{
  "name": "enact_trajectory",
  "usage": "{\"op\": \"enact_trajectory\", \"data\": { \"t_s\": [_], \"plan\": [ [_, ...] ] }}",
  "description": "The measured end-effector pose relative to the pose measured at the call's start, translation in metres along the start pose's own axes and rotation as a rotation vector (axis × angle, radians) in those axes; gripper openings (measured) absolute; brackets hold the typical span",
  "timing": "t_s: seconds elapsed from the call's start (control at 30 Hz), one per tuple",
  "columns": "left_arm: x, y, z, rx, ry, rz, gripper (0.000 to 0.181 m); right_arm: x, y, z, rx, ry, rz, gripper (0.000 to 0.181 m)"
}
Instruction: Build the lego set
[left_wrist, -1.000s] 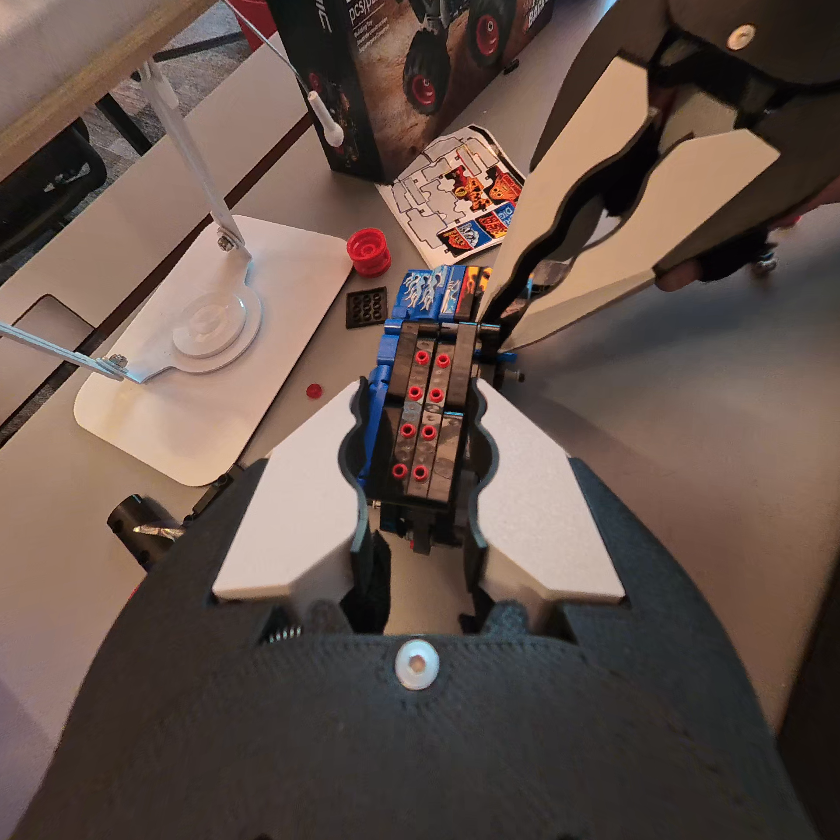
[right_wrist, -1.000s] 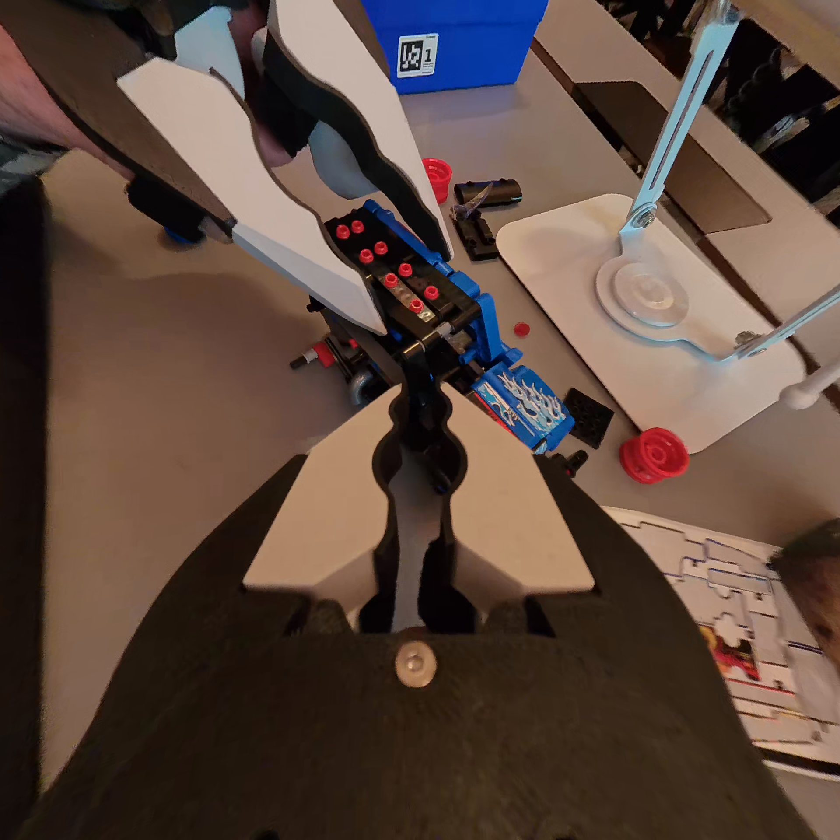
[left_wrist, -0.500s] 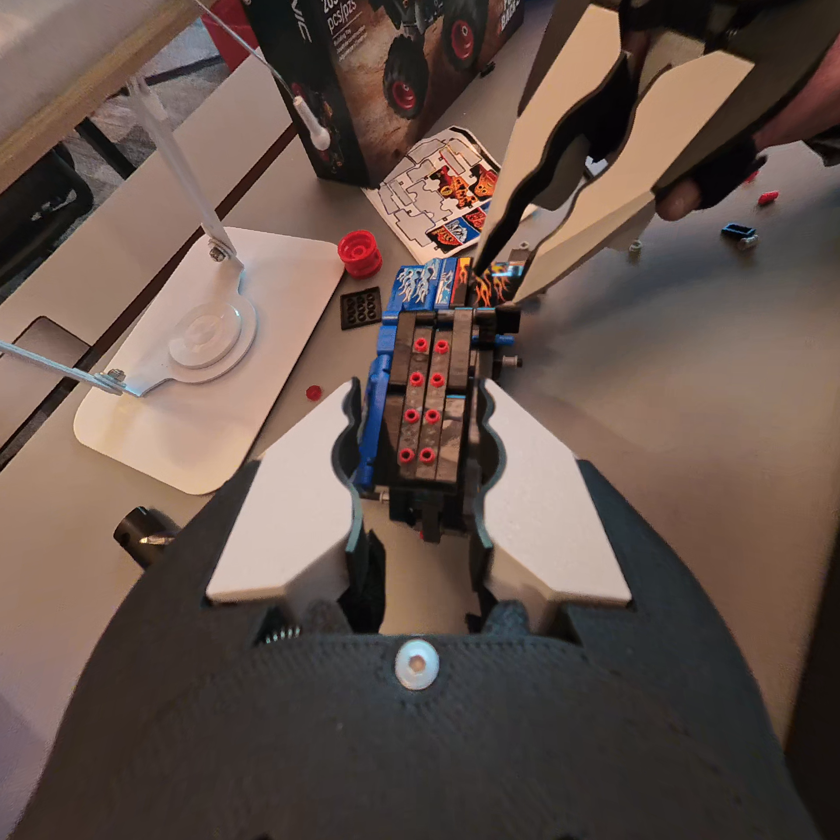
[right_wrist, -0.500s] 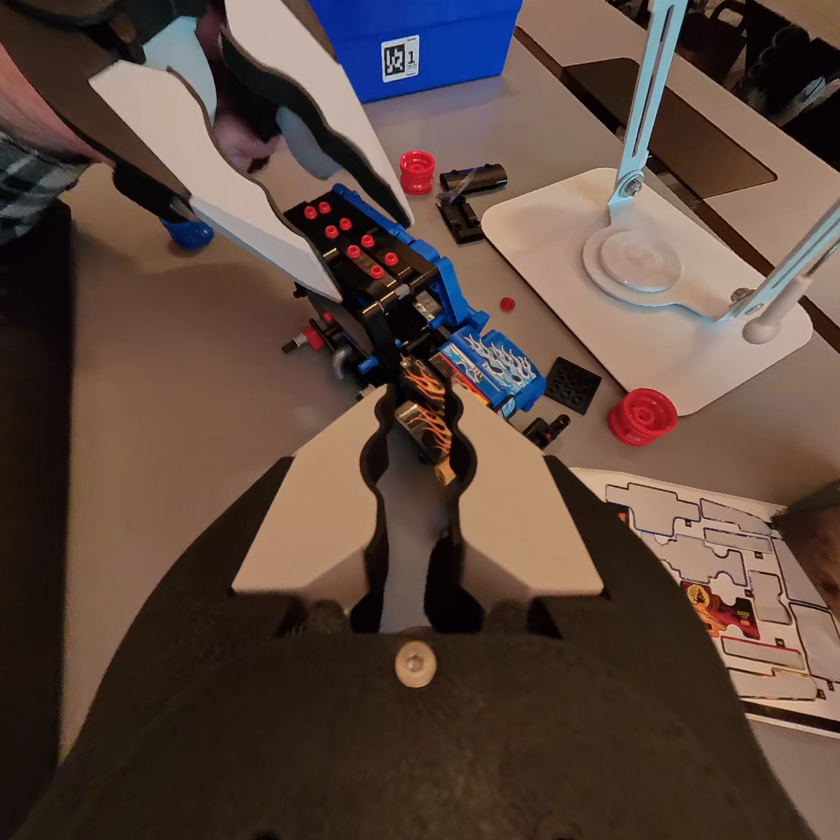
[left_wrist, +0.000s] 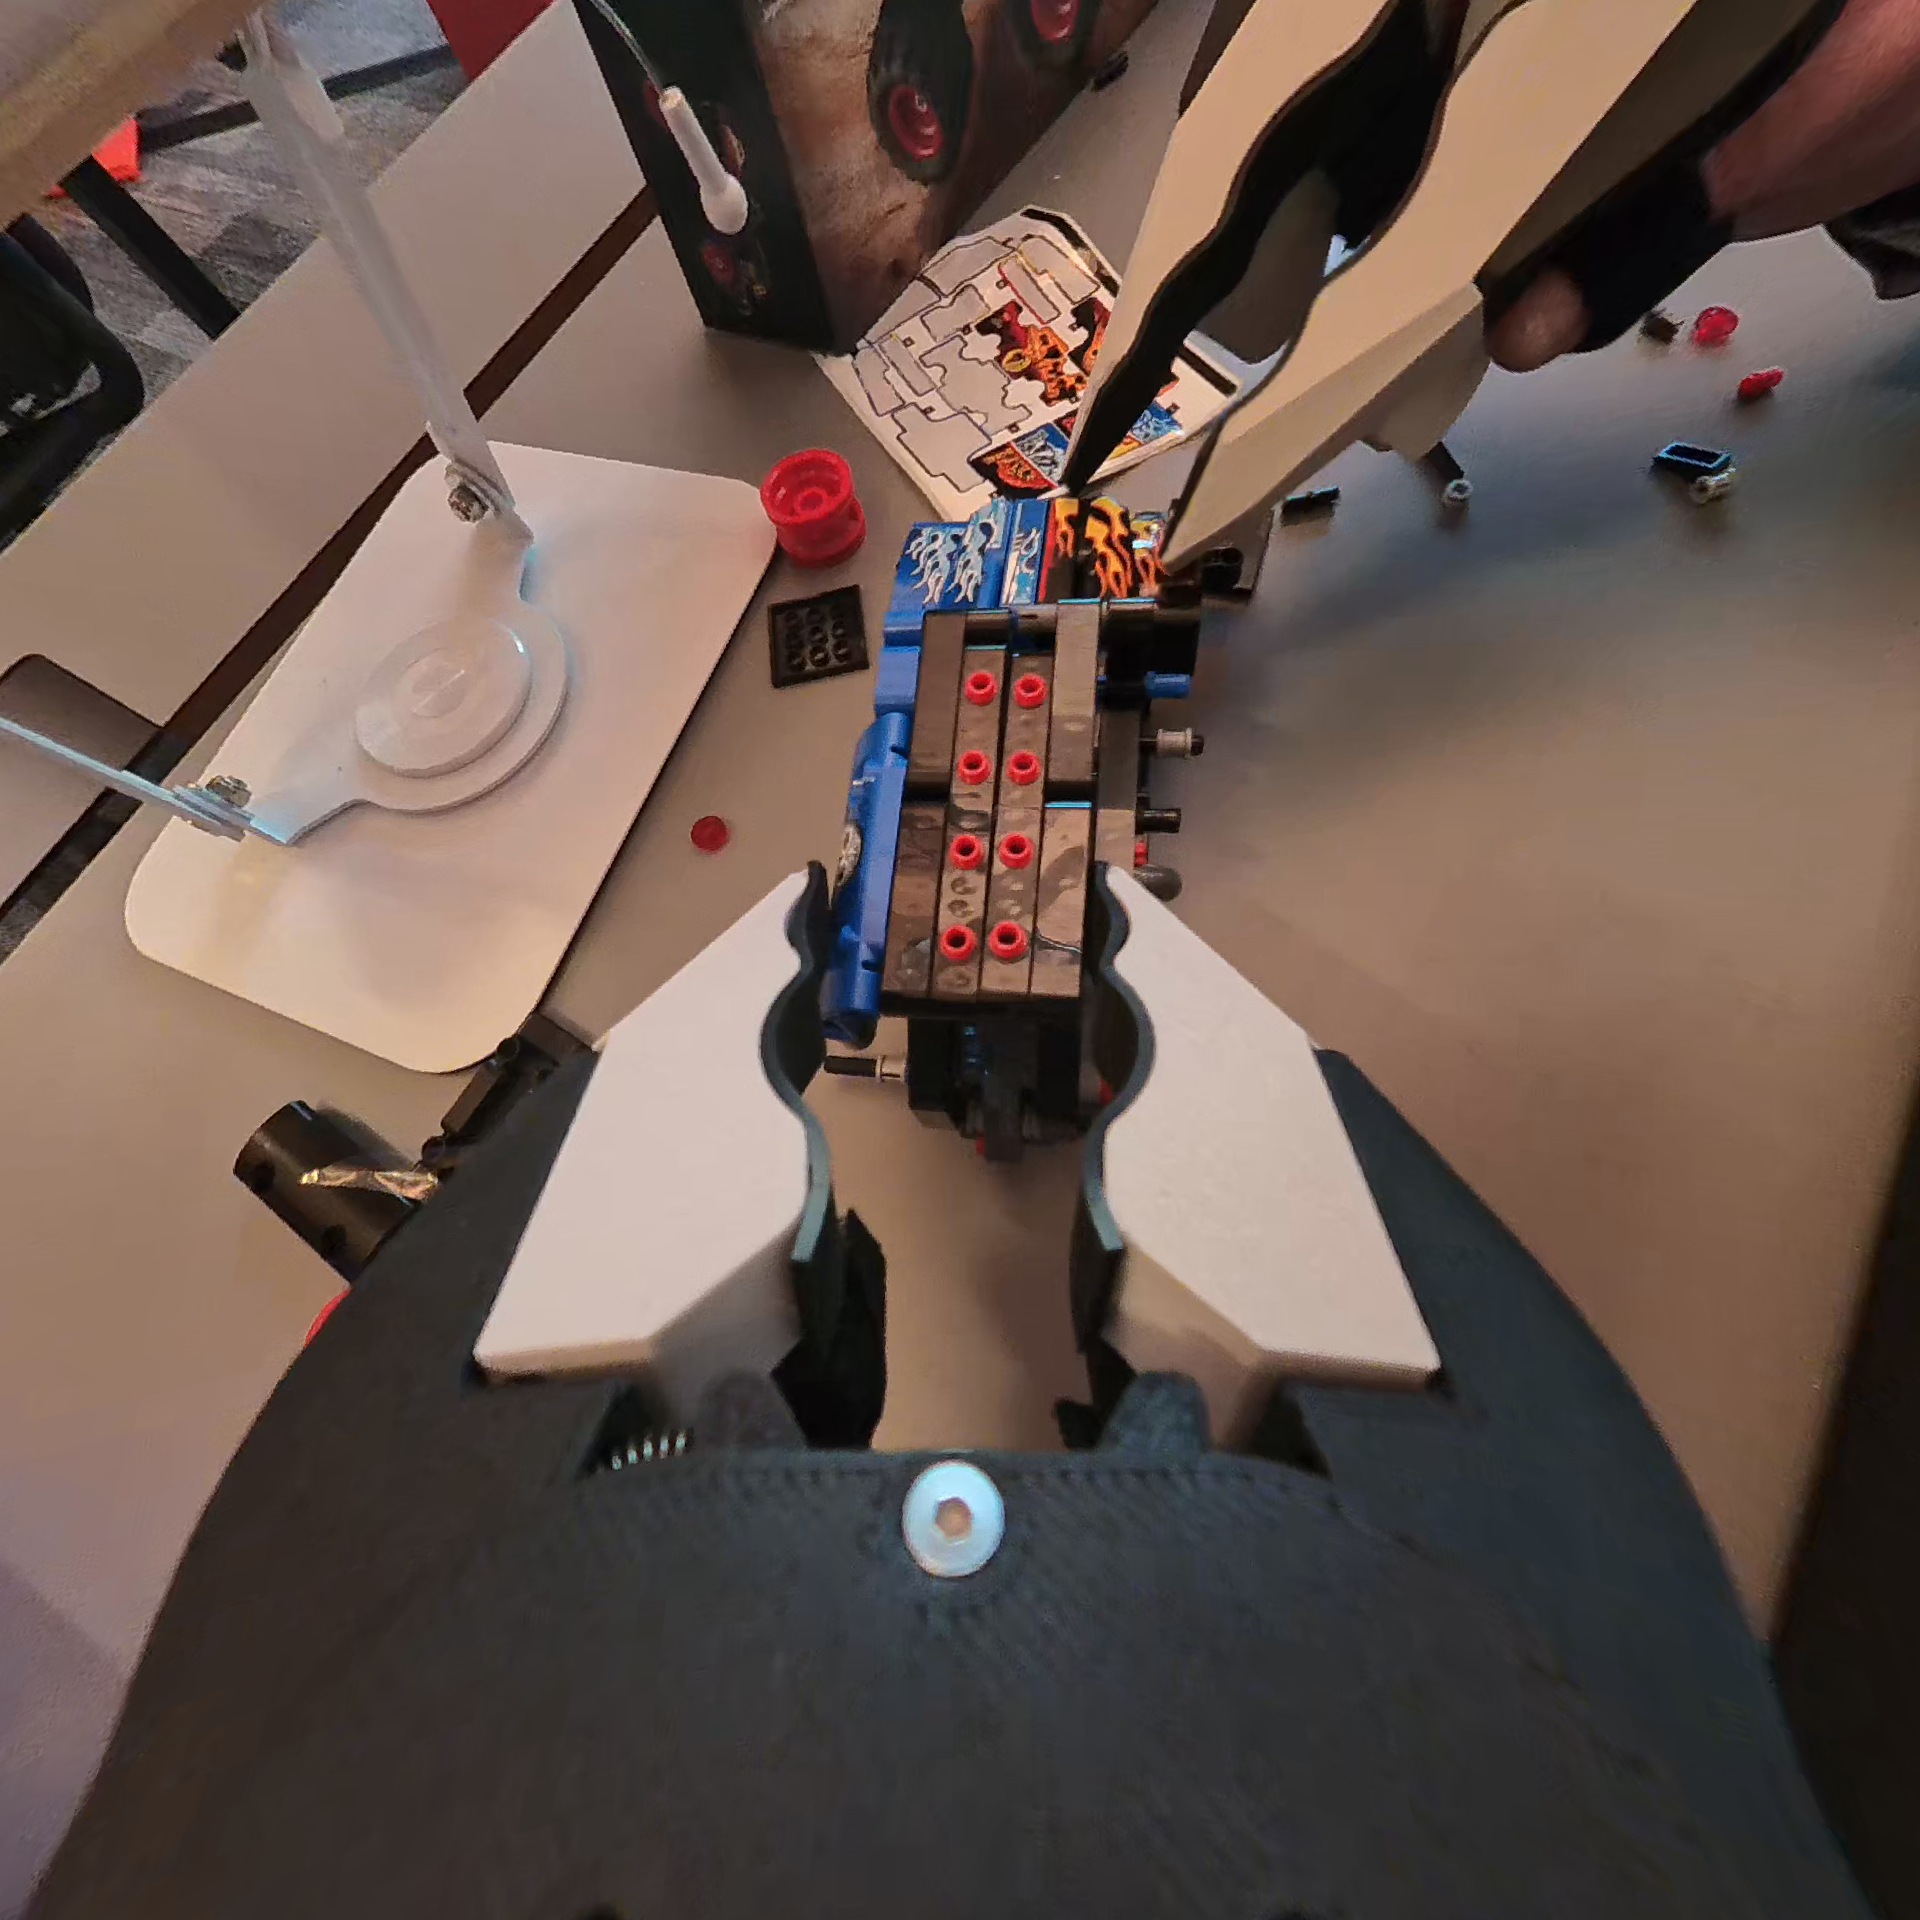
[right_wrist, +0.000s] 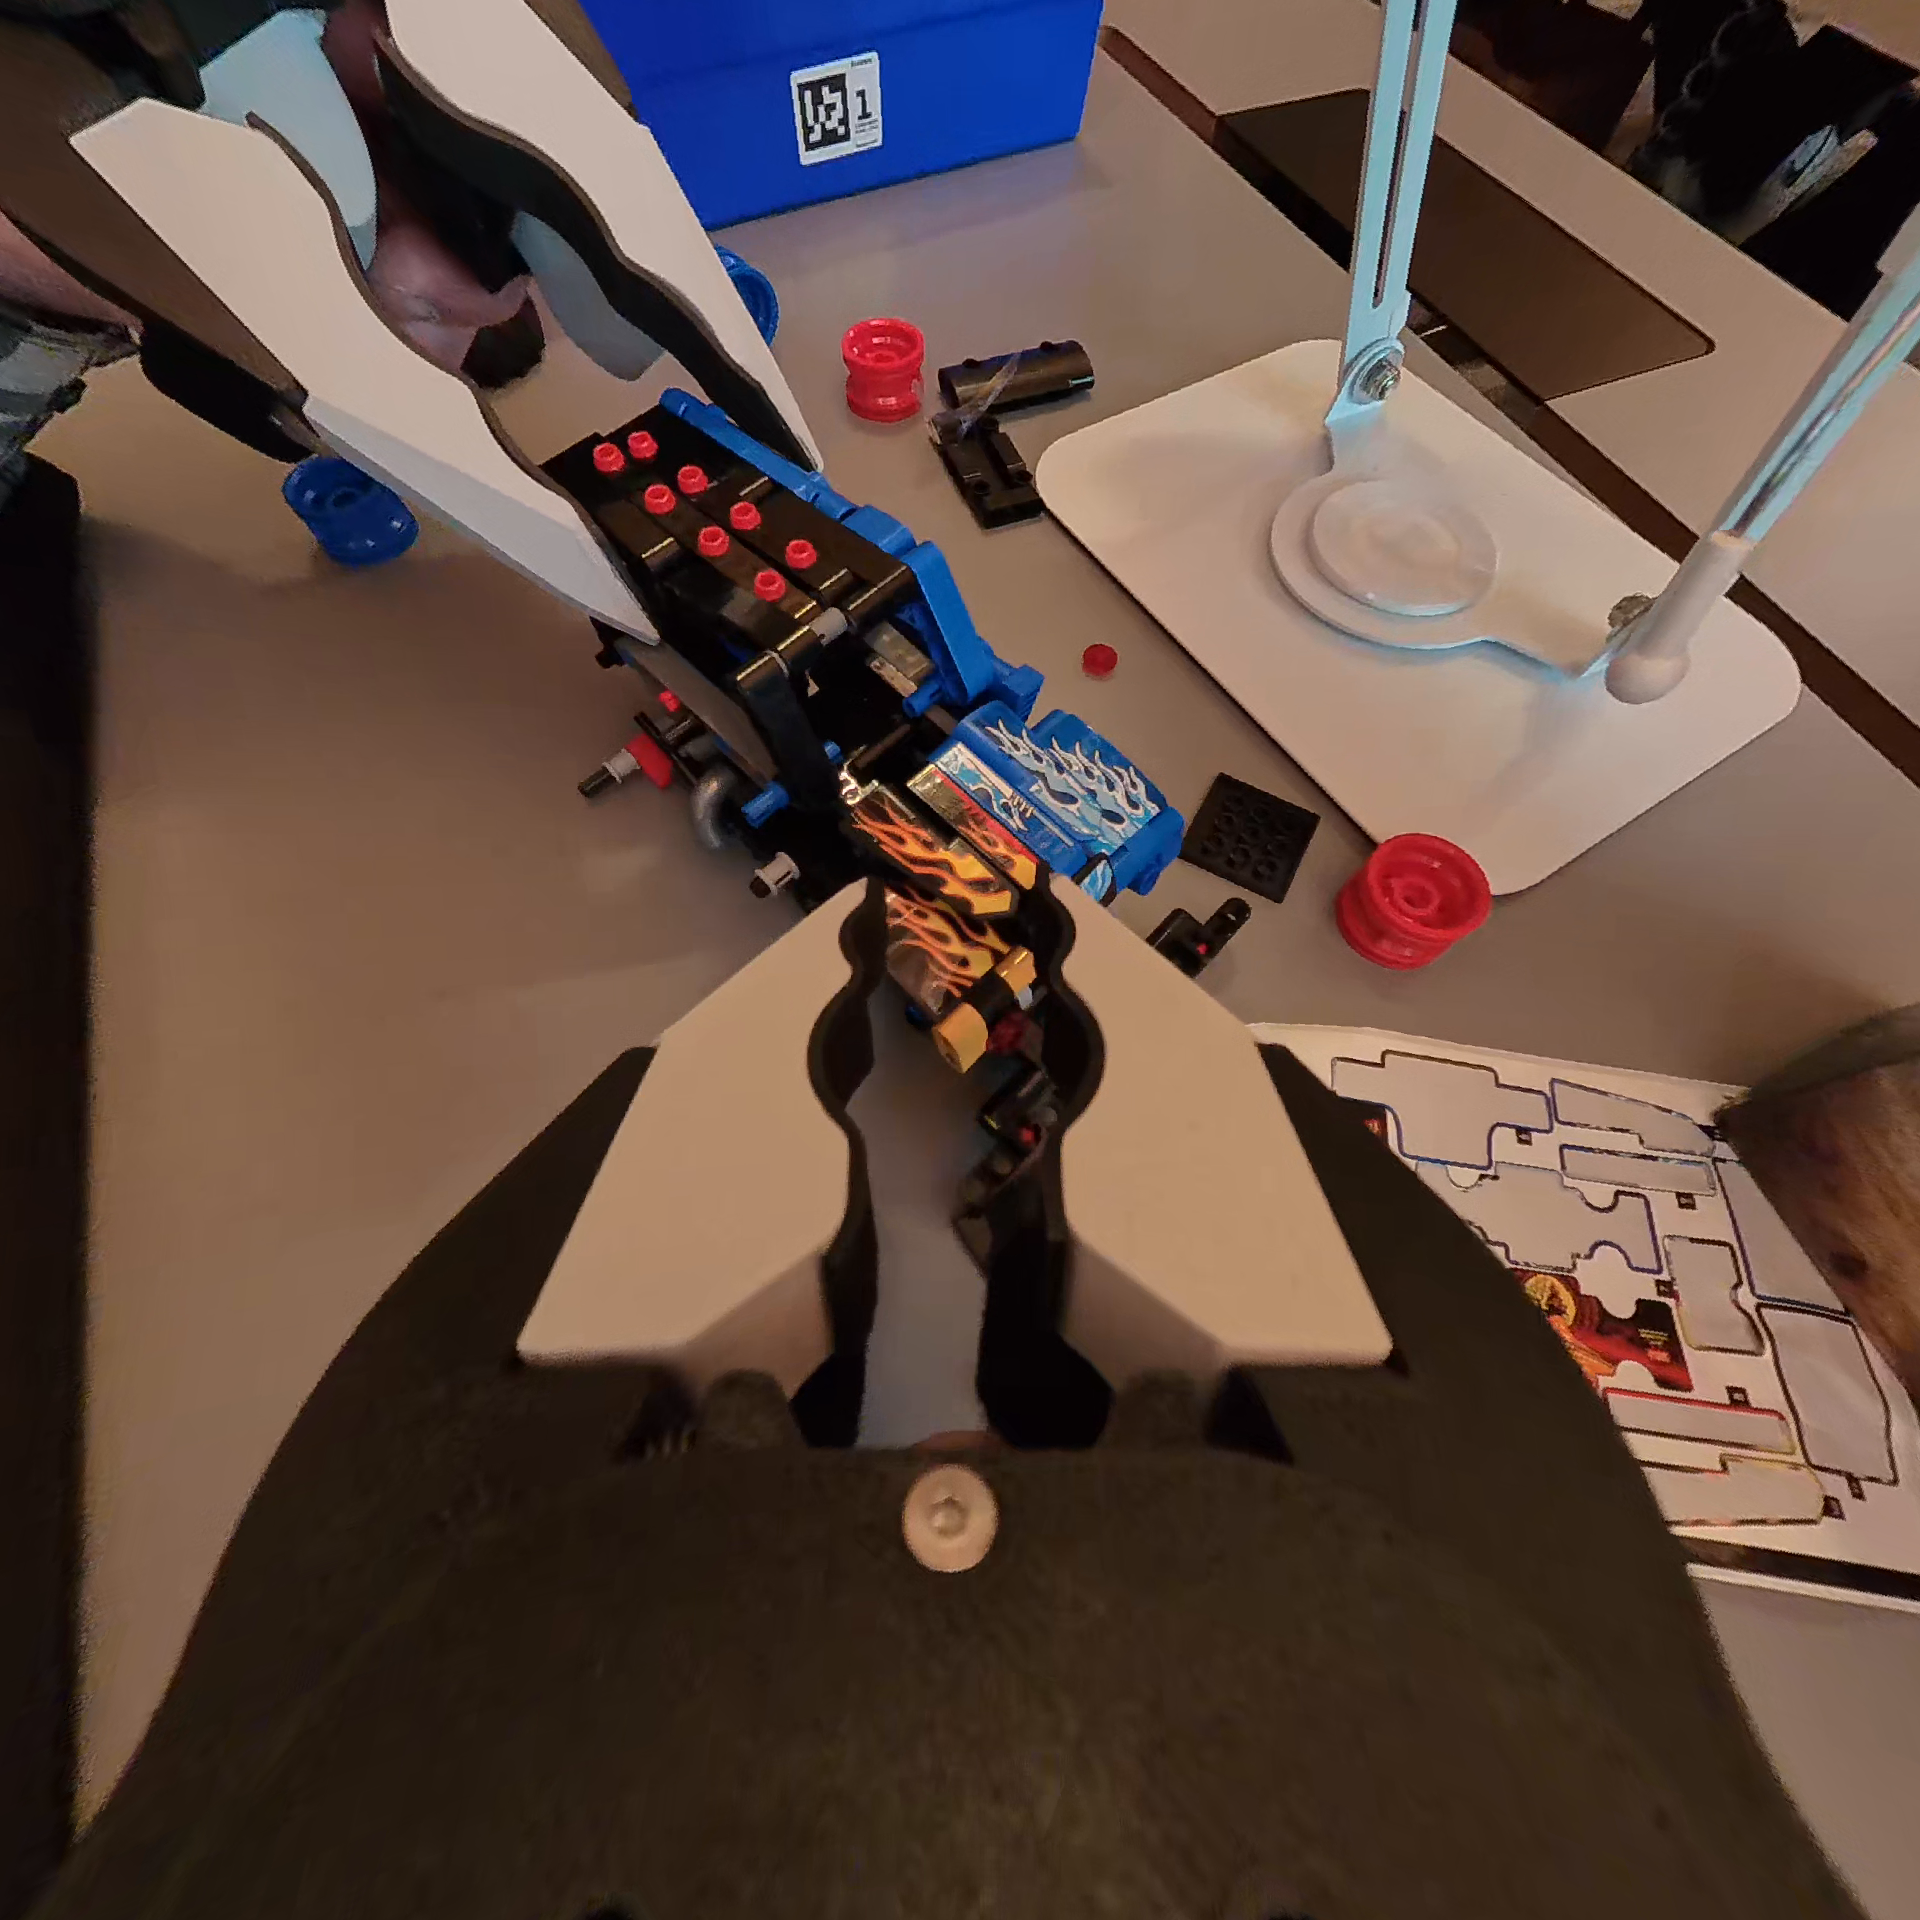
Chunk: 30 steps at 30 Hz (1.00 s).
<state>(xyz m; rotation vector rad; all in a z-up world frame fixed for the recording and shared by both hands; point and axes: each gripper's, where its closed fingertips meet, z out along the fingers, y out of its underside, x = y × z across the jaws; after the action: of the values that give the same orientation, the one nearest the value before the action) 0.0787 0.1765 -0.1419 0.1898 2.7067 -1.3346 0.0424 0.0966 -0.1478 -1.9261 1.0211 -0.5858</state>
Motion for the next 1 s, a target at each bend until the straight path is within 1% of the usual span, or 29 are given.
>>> {"op": "enact_trajectory", "data": {
  "t_s": [0.17,0.4,0.9,1.0],
  "plan": [
    [-0.001,-0.001,0.001,0.009,-0.002,-0.012,0.048,0.005,-0.001,-0.002,0.015,0.015,0.007,0.027],
    [-0.002,-0.001,0.001,0.025,0.015,-0.055,0.047,0.011,0.002,-0.004,0.013,0.033,0.010,0.031],
    [-0.007,-0.002,-0.003,0.104,0.181,-0.350,0.048,0.018,-0.002,-0.015,0.053,0.012,0.042,0.033],
    [-0.009,-0.002,-0.002,0.116,0.196,-0.391,0.047,0.018,-0.004,-0.016,0.063,0.007,0.054,0.034]
  ]
}}
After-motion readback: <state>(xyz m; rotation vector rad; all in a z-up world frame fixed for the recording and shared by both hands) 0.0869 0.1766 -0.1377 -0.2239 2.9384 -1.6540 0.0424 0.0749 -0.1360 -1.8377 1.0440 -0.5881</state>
